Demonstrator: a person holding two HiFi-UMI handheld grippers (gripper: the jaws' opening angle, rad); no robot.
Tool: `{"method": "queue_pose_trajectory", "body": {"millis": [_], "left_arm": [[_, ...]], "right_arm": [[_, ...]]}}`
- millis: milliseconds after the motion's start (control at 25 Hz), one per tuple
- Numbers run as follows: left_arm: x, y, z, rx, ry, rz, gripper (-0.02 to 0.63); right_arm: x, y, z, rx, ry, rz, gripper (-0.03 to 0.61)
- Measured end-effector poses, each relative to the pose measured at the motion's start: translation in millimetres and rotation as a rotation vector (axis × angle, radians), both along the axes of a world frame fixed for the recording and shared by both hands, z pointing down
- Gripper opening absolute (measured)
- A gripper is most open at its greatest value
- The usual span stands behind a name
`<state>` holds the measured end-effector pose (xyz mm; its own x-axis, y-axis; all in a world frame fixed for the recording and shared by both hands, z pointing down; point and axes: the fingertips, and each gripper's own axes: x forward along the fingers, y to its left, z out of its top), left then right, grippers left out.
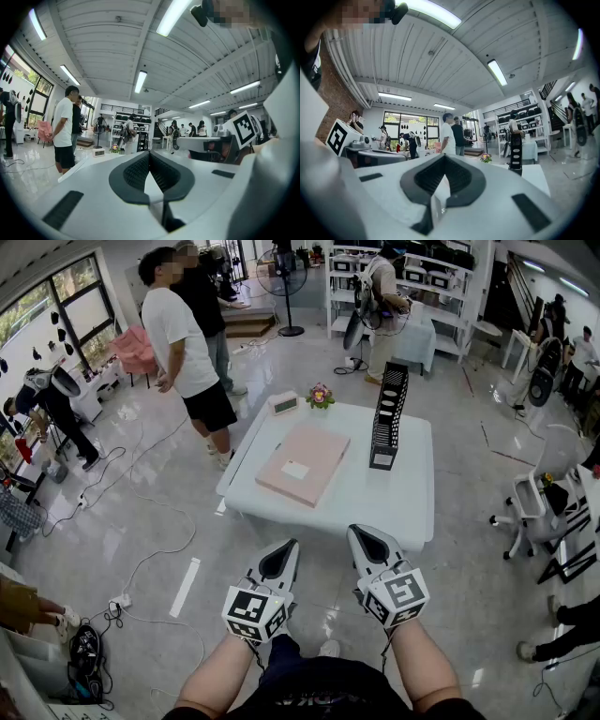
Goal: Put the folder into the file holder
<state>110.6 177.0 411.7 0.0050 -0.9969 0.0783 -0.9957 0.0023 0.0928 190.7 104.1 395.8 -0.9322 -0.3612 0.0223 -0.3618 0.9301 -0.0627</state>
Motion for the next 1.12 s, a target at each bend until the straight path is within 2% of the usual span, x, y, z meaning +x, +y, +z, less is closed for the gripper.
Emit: {"method": "queue_pose_trajectory", "body": {"millis": [320,720,920,1120], "left_arm": [[2,-6,-3,0.004,0.001,-0.006,0.003],[3,-11,-9,0.020,-0.012,-0.023,0.009],[3,-14,-11,0.026,-0.014,-0.025,0.032],[-5,-23,-10,0.028,-0.006,-0.026,0.072]], "right_arm": [[1,-5,-2,-0.003,-0.003,-0.007,0.000],[7,-7,-12,0.009,-0.055,-0.021,0.000],[9,-14,-9,-0.038,-0.079,-0.035,0.002],[4,-23,-5,-0.048,-0.083,-0.042,0.054]]}}
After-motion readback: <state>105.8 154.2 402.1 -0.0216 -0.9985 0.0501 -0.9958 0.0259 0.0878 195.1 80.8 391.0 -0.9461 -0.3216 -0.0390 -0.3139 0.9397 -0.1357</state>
